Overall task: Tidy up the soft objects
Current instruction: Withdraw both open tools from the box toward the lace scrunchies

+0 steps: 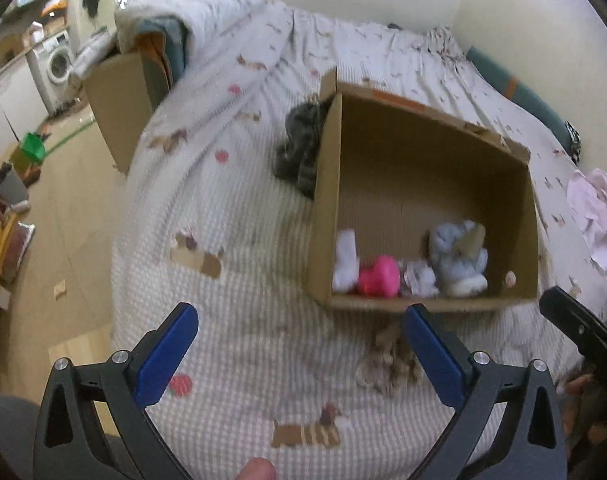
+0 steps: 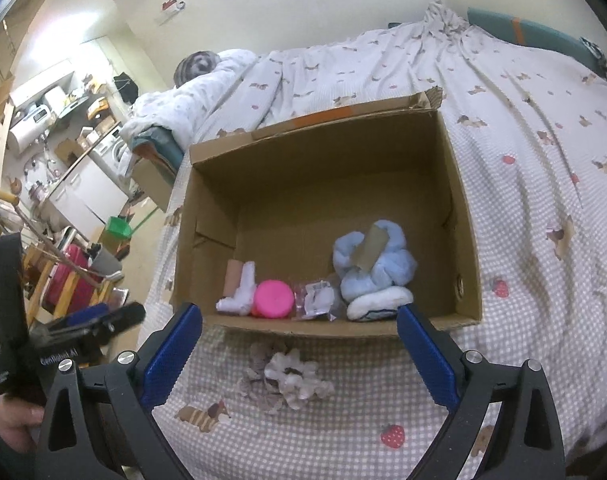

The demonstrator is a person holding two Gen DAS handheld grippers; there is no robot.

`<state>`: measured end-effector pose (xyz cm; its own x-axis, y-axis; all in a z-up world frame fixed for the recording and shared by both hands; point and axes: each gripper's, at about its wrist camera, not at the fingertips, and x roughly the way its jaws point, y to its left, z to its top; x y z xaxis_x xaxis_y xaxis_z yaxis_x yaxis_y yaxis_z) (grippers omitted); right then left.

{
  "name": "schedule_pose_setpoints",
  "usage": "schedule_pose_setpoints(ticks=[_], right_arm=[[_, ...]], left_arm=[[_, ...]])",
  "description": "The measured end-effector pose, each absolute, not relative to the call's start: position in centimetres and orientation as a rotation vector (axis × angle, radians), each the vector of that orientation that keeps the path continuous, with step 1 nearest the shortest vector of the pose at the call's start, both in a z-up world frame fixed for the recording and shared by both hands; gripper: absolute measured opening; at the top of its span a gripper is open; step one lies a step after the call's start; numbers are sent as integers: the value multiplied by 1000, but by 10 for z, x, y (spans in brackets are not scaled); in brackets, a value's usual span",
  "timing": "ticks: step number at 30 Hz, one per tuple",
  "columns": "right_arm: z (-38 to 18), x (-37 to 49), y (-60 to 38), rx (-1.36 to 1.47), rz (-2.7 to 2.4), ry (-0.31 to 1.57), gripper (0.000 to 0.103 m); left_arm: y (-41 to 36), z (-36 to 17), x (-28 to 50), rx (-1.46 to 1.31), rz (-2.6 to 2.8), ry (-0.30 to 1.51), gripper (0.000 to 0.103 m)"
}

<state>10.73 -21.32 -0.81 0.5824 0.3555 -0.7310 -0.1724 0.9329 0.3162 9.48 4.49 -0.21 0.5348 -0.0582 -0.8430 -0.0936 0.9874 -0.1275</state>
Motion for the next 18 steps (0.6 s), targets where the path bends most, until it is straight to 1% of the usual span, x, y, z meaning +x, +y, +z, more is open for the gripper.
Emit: schedule_pose_setpoints(ticks=[6,14,18], right_arm=[[-19,99,-217,228,309,955,103],[-37,97,-214,194,329,1028,103],[-59,104,-197,118,326,1122,103]], left_arm=[[44,0,87,-141,50,976,102],[50,-9,98,-195,74,1025,102],[47,-12,98,-182,66,1039,102]])
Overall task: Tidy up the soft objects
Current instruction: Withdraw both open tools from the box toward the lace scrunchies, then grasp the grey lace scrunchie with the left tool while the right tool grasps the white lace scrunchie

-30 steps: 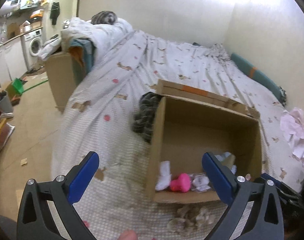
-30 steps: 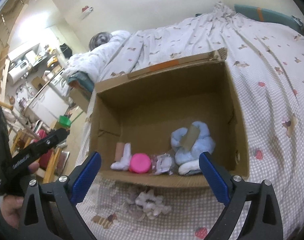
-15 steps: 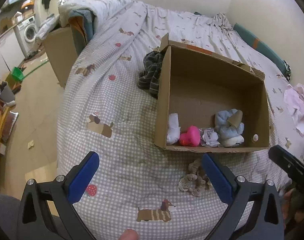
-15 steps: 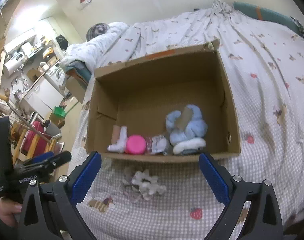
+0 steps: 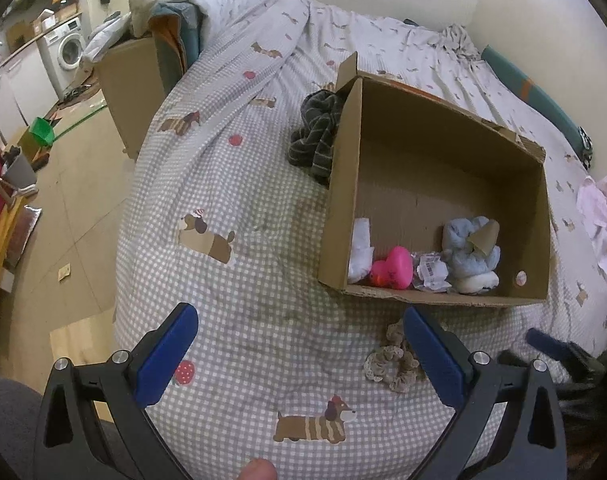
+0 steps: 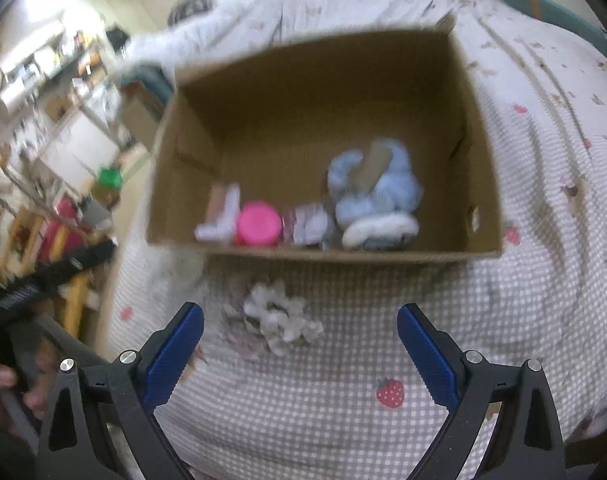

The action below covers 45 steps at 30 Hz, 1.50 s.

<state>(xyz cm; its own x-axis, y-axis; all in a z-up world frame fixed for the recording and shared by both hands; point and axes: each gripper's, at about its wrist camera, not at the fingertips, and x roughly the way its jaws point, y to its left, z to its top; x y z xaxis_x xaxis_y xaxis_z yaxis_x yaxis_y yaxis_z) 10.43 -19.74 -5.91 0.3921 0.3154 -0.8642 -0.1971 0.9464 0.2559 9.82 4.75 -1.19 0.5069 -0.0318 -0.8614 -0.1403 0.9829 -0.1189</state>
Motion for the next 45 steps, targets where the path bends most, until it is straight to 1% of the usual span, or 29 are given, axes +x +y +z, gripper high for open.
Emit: schedule_pose_setpoints(ticks=[2,3,4,6,8,9,10,11,12,13,14,15,17,21,33,35,37,39,40,41,42,43,44,45], right_arm=[[-73,108,-185,78,346,1169,103],[-79,110,-177,64,370,1184,97],[-82,111,-170,56,394,1189,96],[-90,114,-153,11,425,1200,95],[-101,117,-144,-20,421,1224,90],[-106,119,-142,-20,416,1240,82],[-112,121,-141,-17,411,1259,76],[-115,123,-141,-15,407,1268,74],[-117,123,-142,-18,400,1273,66],[-117,124,-143,-20,399,1273,46],[-117,125,-144,-27,397,1269,34],[-115,124,-146,-32,394,1264,26],[-109,123,-151,-11,397,1250,18],[-95,116,-163,22,405,1217,15],[-52,93,-222,72,355,1110,15],[-46,86,-231,85,348,1096,15],[-41,79,-241,105,342,1088,15],[-37,76,-247,115,331,1080,15],[-35,75,-249,120,326,1077,15],[-33,74,-251,125,320,1075,15],[-33,74,-252,131,314,1075,15],[-32,75,-253,138,308,1077,15],[-32,75,-254,143,308,1076,15],[-31,76,-253,143,311,1072,15]], left_arm=[[47,-13,98,-178,60,1043,102],[48,-14,98,-178,60,1046,102],[48,-14,98,-180,61,1050,102],[50,-16,98,-190,59,1058,102],[50,-18,99,-197,58,1065,102],[50,-19,99,-196,58,1067,102],[49,-19,100,-191,58,1068,102],[48,-20,100,-184,58,1070,102],[47,-21,100,-179,58,1072,102],[47,-22,100,-177,57,1076,102],[46,-24,100,-175,56,1081,102],[44,-27,101,-177,48,1092,102],[40,-34,103,-184,27,1119,102],[22,-53,107,-149,-14,1182,102],[-45,-88,106,27,-207,1233,101],[-51,-94,109,9,-226,1245,95],[-57,-102,112,12,-227,1263,92],[-62,-111,115,25,-218,1268,82],[-65,-115,117,27,-221,1277,70],[-67,-120,119,27,-224,1294,57],[-68,-123,119,28,-222,1299,49],[-68,-126,120,42,-205,1301,38],[-67,-128,119,49,-194,1301,32],[-66,-129,119,48,-187,1305,29]])
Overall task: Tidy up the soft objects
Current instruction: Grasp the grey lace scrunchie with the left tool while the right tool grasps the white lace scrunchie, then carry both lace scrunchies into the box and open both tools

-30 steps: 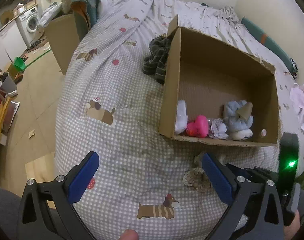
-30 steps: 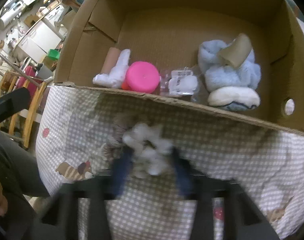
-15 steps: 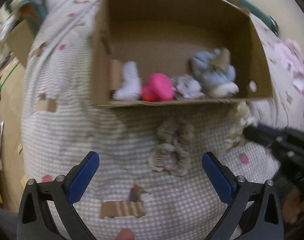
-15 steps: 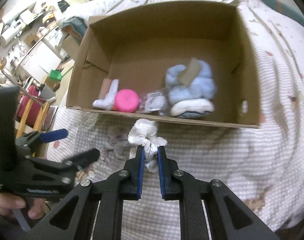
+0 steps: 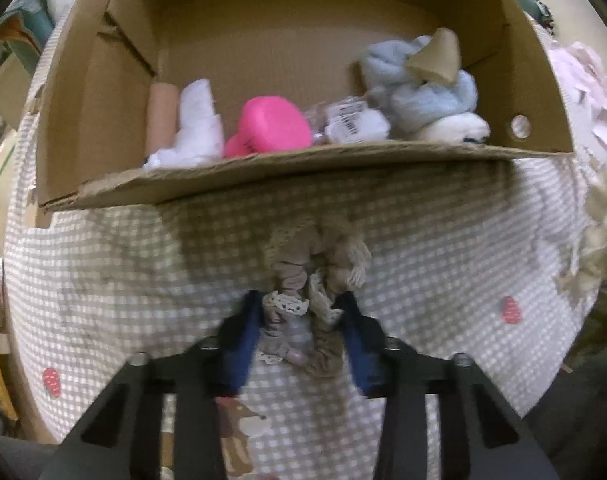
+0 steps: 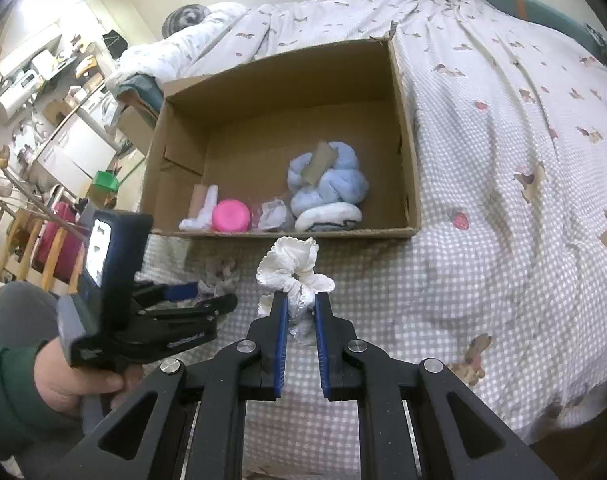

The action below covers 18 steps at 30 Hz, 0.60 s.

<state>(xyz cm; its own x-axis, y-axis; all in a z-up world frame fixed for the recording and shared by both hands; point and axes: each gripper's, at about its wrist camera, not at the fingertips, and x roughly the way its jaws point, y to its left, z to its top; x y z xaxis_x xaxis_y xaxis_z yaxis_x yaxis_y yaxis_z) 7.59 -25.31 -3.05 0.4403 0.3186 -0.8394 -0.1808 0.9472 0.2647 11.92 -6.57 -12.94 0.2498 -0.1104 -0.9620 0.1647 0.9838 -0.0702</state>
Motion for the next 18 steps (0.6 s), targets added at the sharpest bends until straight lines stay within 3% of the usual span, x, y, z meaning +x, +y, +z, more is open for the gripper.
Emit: schedule_pose_setpoints(ticks=[5,14,18], right_arm=[[-33,79,-242,98,318,1072,15],[-33,77,-228,61,334,1074,15],[-25,73,-228,82,344,1054,15]], left_arm=[[-52,-130,121,-11,-171,1332,16],[-21,-116,102,-109,-75,1348,13],[-11,-81,86,-132,-85,1254,13]])
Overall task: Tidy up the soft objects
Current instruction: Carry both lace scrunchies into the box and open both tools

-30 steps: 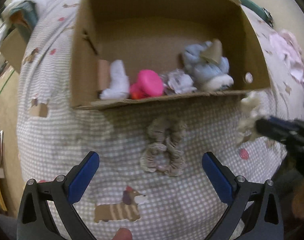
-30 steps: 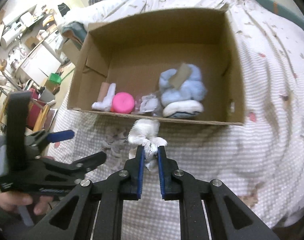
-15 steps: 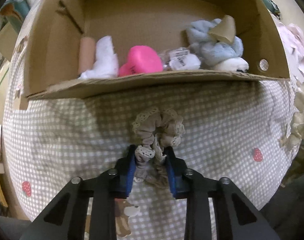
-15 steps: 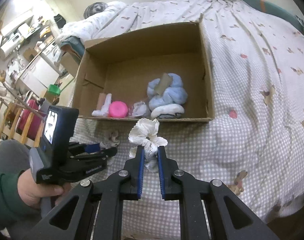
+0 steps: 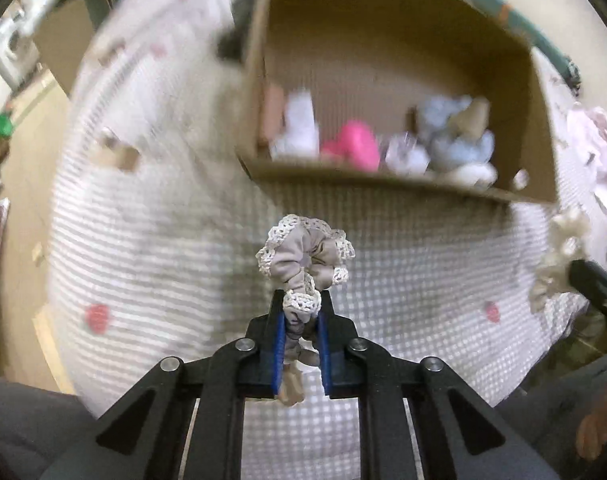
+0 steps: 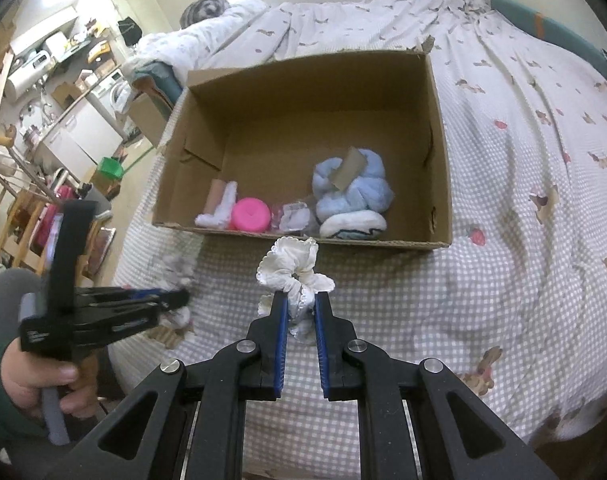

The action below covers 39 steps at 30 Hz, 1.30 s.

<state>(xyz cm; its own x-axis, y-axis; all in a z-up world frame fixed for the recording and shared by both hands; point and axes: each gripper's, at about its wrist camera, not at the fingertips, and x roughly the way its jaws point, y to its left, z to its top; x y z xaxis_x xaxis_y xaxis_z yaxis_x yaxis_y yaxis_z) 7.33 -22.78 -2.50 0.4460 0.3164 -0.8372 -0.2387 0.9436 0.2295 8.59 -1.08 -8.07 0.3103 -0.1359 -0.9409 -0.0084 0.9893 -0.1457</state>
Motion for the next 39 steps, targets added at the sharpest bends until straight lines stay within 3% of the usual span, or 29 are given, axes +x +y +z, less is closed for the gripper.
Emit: schedule_pose_setpoints(ticks=[7,20,28,39], right_arm=[[-4,70,-227,141,358,1009,15],[44,89,-242,253,304,868,15],[48,114,-247,269,277,767,15],[-4,148,-240,332,240,889,15]], left_arm=[[13,-26,57,-209,-121,1142,13],[34,45,103,-178,-49,945,13],[9,51,133,-111,-136,886,13],[-7,10,170,-64,-92,883,13]])
